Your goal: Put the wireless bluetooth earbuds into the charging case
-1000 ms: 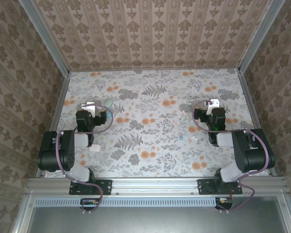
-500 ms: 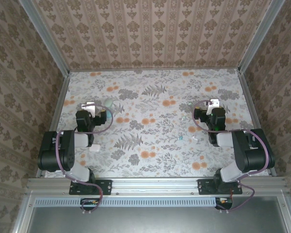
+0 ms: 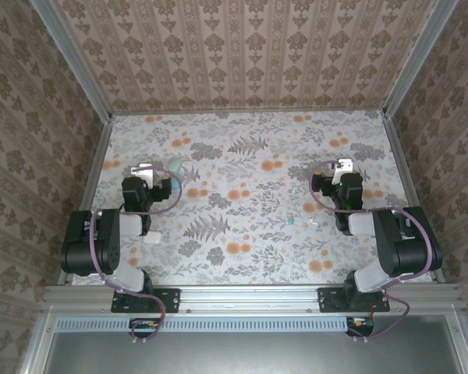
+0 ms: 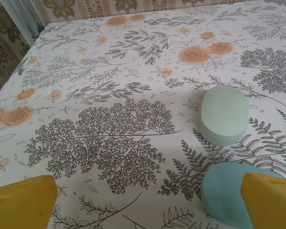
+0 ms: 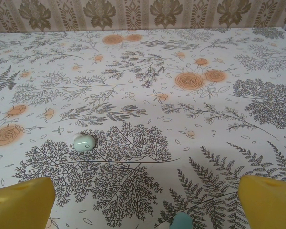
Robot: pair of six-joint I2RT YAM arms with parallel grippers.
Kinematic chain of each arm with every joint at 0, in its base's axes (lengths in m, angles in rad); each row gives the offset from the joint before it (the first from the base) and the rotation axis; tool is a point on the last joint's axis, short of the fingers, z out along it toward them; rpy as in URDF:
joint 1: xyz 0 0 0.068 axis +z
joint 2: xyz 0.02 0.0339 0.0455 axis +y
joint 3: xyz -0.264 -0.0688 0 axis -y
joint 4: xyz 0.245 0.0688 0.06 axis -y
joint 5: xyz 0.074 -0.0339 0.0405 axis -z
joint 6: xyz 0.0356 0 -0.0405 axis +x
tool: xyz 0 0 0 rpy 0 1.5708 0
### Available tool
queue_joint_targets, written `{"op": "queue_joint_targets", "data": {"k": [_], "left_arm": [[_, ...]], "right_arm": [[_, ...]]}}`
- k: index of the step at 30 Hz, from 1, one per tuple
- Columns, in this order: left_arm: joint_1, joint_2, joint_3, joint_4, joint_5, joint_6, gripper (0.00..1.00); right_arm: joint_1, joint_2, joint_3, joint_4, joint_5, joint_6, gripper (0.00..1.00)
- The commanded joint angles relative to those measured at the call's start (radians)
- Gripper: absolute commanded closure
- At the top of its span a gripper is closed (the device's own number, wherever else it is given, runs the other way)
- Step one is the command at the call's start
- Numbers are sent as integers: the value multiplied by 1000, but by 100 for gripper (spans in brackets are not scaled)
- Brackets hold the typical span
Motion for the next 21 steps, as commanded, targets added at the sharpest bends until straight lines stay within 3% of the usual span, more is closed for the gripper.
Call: {"op": "queue_joint_targets", "data": {"k": [1, 8, 13, 17, 18, 21], "left_arm": [[8, -47, 22, -31, -4, -9, 0], [34, -277, 41, -293, -58, -74, 0], [74, -459, 124, -640, -127, -183, 0], [99, -522, 227, -908, -203, -330, 0], [103, -532, 247, -970, -208, -368, 0], [127, -563, 282, -1140, -200, -486, 0]], "right_arm": [[-3, -1, 18, -14, -24, -5, 0], [-2, -77, 64, -160, -38, -9, 0], [-3, -212, 201, -552, -38, 81, 0], [-4, -291, 275, -762, 4, 301, 0], [-6, -301, 309, -852, -11, 358, 0], [-18, -294, 394, -1000, -211, 370, 0]]}}
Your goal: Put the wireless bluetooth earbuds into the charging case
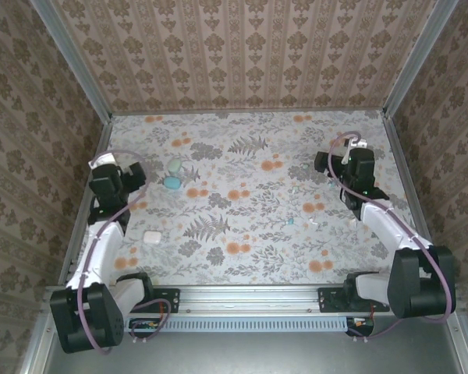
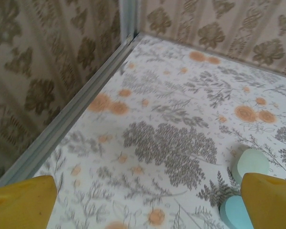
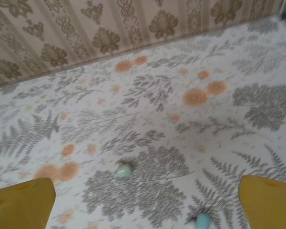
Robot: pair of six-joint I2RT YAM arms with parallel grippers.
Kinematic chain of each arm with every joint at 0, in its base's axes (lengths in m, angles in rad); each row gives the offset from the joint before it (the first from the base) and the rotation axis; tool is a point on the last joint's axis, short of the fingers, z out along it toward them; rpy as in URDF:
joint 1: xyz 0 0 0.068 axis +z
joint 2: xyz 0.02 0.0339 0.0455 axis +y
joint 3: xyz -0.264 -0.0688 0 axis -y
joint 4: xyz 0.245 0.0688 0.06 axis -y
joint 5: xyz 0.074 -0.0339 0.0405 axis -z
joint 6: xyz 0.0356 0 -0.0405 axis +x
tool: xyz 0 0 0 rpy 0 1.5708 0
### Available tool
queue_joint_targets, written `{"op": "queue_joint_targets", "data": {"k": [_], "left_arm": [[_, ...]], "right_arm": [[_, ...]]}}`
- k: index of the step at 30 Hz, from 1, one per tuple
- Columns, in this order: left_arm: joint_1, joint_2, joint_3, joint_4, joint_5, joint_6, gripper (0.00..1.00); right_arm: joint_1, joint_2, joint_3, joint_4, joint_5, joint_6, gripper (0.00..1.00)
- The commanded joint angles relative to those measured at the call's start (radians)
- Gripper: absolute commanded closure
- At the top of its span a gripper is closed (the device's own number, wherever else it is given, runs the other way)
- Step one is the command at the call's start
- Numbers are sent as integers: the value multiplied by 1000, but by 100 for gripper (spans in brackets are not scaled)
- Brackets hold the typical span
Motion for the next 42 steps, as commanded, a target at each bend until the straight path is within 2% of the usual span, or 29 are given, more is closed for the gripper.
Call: {"op": "queue_joint_targets", "data": {"k": [1, 3, 6, 9, 15, 20, 25, 30, 34, 42], "left_arm": [[32, -39, 32, -319, -5, -207, 0], [62, -62, 31, -388, 39, -252, 0], [115, -89, 66, -568, -2, -315, 0], [160, -120, 83, -688, 18, -362, 0], [160, -160, 88, -864, -27, -438, 0], [158, -154, 28, -850, 61, -447, 1], [134, -86, -34, -667, 324, -374, 12], [63, 20, -45, -605, 334, -367, 16], [43, 78, -47, -587, 318, -334, 18], [2, 161, -54, -543, 329, -268, 25]], "right_arm": [[-10, 2, 68, -264, -236, 104, 0], [-10, 15, 78, -266, -376, 114, 0], [-8, 32, 99, -290, -518, 151, 0], [-4, 39, 110, -325, -583, 186, 0], [36, 8, 107, -353, -603, 222, 0], [87, 8, 148, -388, -594, 221, 0], [155, 33, 195, -408, -581, 220, 0], [223, 66, 218, -404, -552, 235, 0], [267, 87, 227, -399, -538, 254, 0], [293, 107, 237, -416, -519, 257, 0]]}}
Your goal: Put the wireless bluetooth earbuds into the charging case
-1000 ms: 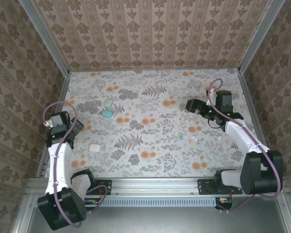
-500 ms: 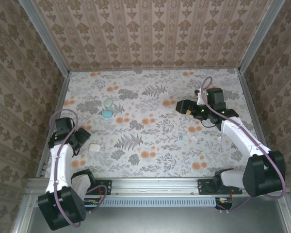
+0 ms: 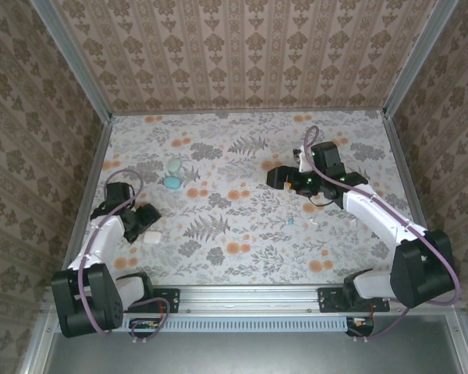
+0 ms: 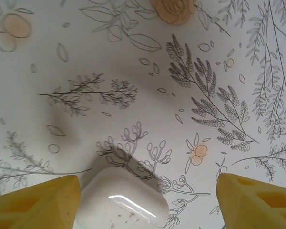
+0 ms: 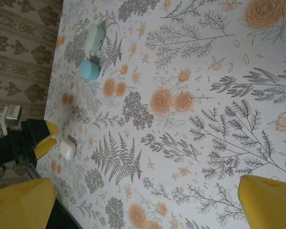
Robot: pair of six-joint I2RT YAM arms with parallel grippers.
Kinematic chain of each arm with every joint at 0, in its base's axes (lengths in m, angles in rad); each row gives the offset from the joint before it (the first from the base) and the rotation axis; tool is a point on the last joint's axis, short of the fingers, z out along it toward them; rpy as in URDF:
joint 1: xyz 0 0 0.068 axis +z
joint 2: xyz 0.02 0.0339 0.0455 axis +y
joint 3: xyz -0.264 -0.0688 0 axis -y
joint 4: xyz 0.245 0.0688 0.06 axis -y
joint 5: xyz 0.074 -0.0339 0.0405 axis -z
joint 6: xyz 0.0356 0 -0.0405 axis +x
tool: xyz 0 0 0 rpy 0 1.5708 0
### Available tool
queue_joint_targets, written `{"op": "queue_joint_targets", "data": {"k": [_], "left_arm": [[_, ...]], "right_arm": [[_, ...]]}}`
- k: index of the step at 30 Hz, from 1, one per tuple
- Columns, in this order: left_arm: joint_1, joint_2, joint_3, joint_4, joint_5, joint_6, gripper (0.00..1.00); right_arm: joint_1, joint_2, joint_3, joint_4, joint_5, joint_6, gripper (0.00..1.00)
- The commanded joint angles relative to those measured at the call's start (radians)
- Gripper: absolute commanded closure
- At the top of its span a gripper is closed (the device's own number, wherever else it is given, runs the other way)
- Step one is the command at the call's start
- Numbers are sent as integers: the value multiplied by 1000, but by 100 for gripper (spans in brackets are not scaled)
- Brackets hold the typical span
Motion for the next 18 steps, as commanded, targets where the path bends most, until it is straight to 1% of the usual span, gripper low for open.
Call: {"op": "queue_joint_targets", "data": {"k": [1, 4, 7, 10, 14, 18], "left_arm": [[-17, 45, -9, 27, 21, 57, 26], [-33, 84, 1, 25, 16, 76, 29], [-55, 94, -1, 20, -28, 72, 29], [-65, 89, -8, 22, -13, 67, 29], [-102, 72, -14, 5, -5, 50, 30], [-153, 50, -38, 20, 39, -6, 31]], "right_arm": [[5, 13, 42, -33, 26, 13, 0], [7, 17, 55, -48, 28, 11, 0], [10, 18, 60, -55, 32, 10, 0], [12, 19, 55, -58, 39, 8, 0], [16, 31, 56, -60, 38, 11, 0], [32, 48, 67, -76, 36, -2, 0]]}}
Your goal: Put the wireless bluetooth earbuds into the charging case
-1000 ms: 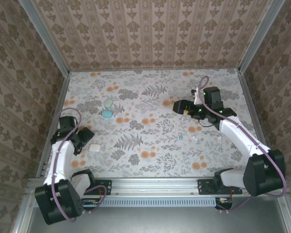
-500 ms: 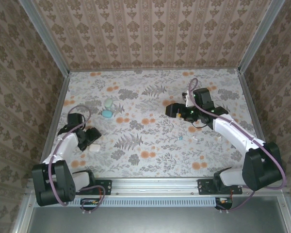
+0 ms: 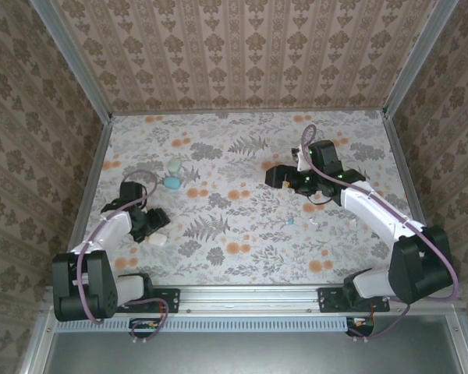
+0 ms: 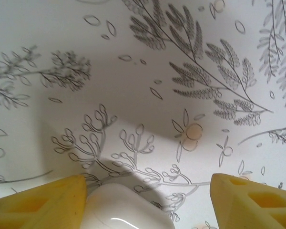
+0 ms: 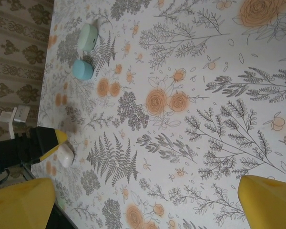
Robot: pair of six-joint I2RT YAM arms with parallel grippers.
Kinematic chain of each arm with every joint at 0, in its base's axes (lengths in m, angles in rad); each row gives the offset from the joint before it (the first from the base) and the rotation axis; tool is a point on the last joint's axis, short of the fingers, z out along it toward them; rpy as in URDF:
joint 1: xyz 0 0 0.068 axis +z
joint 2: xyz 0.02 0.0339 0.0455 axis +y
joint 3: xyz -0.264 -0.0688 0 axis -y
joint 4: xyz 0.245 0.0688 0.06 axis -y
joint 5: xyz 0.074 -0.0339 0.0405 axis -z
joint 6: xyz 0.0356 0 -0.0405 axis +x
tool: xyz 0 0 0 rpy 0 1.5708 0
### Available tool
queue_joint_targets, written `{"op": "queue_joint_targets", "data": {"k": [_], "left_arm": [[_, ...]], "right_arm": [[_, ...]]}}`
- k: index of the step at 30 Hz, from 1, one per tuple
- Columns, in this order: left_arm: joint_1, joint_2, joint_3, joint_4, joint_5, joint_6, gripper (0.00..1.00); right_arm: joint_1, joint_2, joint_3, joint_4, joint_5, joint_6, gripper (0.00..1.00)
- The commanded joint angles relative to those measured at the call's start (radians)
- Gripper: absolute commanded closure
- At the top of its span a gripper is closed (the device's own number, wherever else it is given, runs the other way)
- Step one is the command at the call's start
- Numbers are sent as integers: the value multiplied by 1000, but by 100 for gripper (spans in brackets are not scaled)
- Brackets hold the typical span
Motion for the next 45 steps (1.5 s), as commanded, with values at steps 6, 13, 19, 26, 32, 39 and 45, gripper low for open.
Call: {"op": "queue_joint_targets", "data": {"k": [6, 13, 19, 26, 32, 39, 45], "left_arm": [[-130, -38, -13, -23, 32, -90, 34], [-221, -80, -21, -62, 37, -156, 38], [-247, -143, -37, -134, 9, -216, 39], [-233, -283, -22, -255, -143, -233, 30], [-240, -305, -57, -304, -138, -334, 30], [-305, -179, -3, -323, -163, -362, 26], [-363, -89, 22, -287, -172, -379, 27]], "right_arm": [[55, 71, 49, -53, 7, -15, 1], [182, 103, 48, 19, 40, -40, 7], [395, 111, -10, 130, 240, -122, 13], [614, 176, -33, 257, 437, -156, 13], [633, 203, -13, 233, 509, -82, 13], [632, 134, -59, 223, 617, -111, 11], [632, 109, -80, 190, 685, -122, 10]]}}
